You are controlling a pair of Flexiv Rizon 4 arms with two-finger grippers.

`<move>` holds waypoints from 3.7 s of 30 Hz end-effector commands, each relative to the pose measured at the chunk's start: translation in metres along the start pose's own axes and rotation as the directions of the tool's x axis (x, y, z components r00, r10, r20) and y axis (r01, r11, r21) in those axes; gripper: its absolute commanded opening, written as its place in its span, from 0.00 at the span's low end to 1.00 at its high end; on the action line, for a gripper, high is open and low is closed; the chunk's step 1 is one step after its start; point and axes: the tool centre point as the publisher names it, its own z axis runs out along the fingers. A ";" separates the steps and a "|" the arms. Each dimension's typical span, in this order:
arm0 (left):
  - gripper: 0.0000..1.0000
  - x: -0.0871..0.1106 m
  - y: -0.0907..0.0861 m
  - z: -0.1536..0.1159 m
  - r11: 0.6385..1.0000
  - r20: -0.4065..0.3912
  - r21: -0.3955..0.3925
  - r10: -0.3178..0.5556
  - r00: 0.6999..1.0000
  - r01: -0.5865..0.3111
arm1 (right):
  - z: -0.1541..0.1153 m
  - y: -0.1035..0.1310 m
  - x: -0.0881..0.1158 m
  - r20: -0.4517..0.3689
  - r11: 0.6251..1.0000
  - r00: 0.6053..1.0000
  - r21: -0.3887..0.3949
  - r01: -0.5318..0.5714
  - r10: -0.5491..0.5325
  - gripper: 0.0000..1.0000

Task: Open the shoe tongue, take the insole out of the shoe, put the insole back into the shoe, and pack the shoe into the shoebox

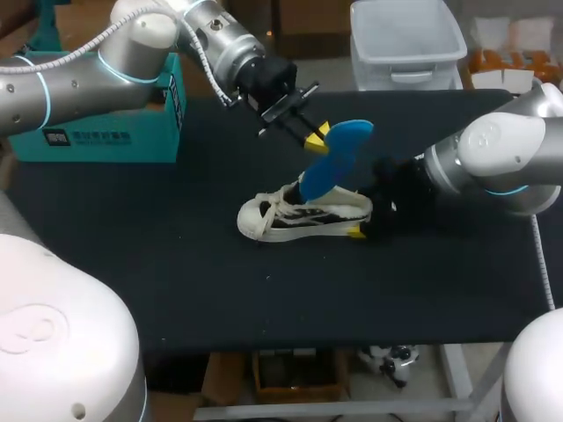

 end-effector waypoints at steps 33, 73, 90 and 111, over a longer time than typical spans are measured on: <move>0.00 0.126 -0.017 -0.044 0.998 0.134 0.008 0.058 0.989 -0.060 | -0.049 0.076 0.010 0.091 0.919 0.996 0.395 -0.016 -0.022 1.00; 0.00 0.179 0.001 -0.072 1.000 0.183 -0.010 0.030 0.983 -0.028 | 0.000 0.111 -0.024 0.126 0.633 0.991 0.771 -0.072 -0.042 0.53; 0.00 0.175 0.006 -0.072 0.999 0.179 -0.016 0.030 0.983 -0.028 | -0.004 0.105 -0.022 0.182 0.630 0.983 0.764 -0.138 -0.005 0.00; 0.00 0.145 -0.006 -0.076 0.992 0.035 0.020 0.124 0.992 -0.125 | -0.026 0.102 0.026 0.442 0.626 0.828 0.550 -0.553 0.345 0.00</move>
